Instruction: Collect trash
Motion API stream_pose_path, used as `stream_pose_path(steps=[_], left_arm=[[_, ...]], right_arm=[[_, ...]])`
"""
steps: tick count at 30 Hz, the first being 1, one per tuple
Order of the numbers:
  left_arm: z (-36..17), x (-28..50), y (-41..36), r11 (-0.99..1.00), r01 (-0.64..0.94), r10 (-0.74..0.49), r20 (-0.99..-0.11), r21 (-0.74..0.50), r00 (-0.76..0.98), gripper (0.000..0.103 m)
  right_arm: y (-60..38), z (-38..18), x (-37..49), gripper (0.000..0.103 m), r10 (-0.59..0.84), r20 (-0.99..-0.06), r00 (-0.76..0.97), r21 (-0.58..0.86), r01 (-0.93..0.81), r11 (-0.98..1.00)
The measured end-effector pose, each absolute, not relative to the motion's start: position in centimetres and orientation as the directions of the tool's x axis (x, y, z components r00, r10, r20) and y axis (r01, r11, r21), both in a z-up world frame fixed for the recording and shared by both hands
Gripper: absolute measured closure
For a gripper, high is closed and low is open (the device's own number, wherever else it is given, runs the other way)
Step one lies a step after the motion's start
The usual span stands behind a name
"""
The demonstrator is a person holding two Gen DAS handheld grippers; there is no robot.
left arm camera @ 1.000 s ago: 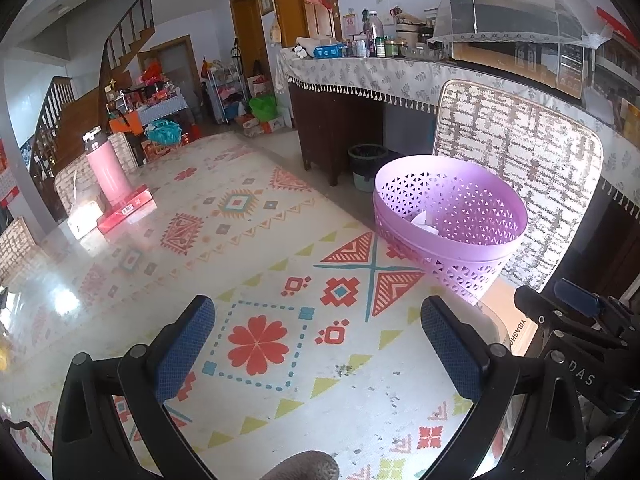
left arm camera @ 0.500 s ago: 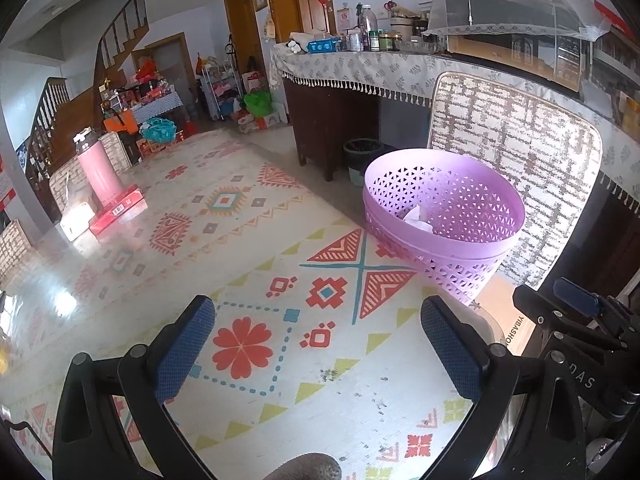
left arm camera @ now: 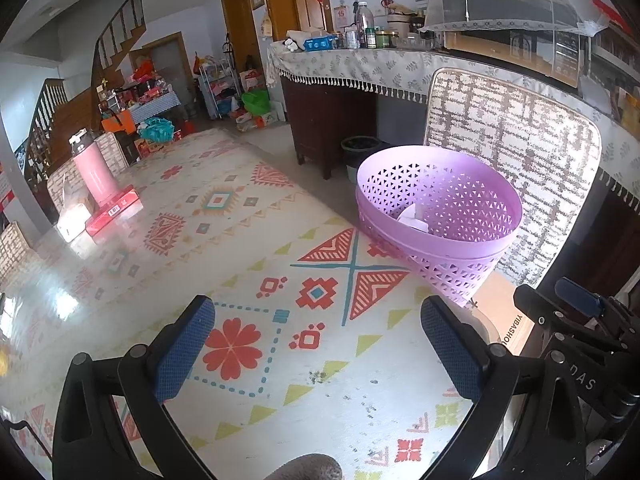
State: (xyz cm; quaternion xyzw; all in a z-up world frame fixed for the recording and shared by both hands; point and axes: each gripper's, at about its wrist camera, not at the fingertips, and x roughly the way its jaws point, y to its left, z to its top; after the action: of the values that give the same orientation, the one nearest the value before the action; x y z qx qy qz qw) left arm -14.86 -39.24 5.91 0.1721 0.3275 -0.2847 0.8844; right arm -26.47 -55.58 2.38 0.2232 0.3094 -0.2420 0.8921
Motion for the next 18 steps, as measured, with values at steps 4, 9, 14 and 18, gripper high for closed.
stream_pose_path(steps=[4,9,14,18], left_arm=[[5.8,-14.9,-39.3,0.776,0.620,-0.393,-0.680,0.115,0.619,0.001],[5.5,-15.2,-39.8,0.767,0.632,-0.400,-0.686,0.112,0.608,0.001],[5.6,-15.4,-40.3,0.756,0.646,-0.414,-0.690,0.102,0.594,0.001],[5.9,-15.6,-40.5,0.747,0.660,-0.434,-0.691,0.083,0.578,0.001]], right_arm=[[-55.7,2.4,-26.7,0.028,-0.301,-0.659,0.690,0.242,0.573,0.783],[-55.7,2.6,-26.9,0.028,-0.320,-0.656,0.683,0.220,0.579,0.785],[-56.1,2.7,-27.2,0.028,-0.327,-0.657,0.679,0.223,0.590,0.776],[-56.3,2.9,-27.6,0.028,-0.339,-0.660,0.671,0.220,0.604,0.766]])
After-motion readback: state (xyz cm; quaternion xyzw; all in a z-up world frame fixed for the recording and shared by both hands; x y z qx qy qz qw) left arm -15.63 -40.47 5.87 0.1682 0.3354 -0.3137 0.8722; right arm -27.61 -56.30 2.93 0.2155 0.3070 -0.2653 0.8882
